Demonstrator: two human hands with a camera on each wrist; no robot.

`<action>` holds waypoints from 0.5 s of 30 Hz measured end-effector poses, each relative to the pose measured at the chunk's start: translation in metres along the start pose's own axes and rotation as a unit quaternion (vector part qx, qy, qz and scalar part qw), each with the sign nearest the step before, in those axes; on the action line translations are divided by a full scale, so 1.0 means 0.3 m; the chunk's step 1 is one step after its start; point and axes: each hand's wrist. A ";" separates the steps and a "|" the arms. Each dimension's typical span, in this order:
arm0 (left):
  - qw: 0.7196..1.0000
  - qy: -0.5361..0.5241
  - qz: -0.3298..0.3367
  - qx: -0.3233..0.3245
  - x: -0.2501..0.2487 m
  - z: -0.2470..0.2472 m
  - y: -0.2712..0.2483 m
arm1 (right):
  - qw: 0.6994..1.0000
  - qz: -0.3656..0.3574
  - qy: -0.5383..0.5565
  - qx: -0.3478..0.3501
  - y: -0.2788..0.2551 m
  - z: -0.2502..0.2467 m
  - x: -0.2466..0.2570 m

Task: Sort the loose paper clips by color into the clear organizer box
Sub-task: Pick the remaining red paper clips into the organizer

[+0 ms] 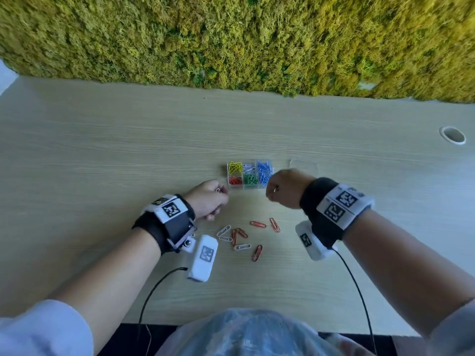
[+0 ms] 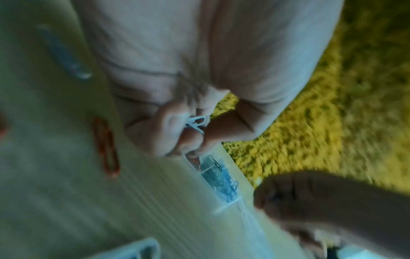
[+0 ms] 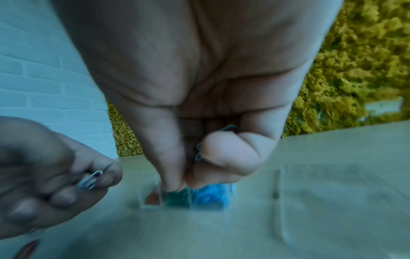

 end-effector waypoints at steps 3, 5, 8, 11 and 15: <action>0.981 0.174 0.051 -0.071 -0.050 -0.005 0.013 | 0.999 0.002 -0.042 -0.032 0.072 -0.084 0.005; 0.962 0.241 0.092 -0.088 -0.082 -0.008 0.011 | 0.997 -0.009 -0.053 -0.050 0.115 -0.122 0.019; 0.939 0.298 0.119 -0.126 -0.119 -0.016 0.004 | 0.997 -0.009 -0.041 -0.064 0.177 -0.139 0.035; 0.932 0.312 0.122 -0.142 -0.141 -0.028 0.004 | 0.996 -0.014 -0.051 -0.066 0.223 -0.132 0.047; 0.937 0.296 0.118 -0.144 -0.159 -0.041 0.011 | 0.994 -0.020 -0.069 -0.088 0.252 -0.109 0.039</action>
Point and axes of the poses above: each hand's wrist, its own y-axis towards the middle knuckle, its own z-axis out of the palm, x = y × z, and after that the axes turned 15 degrees about -z, right-handed
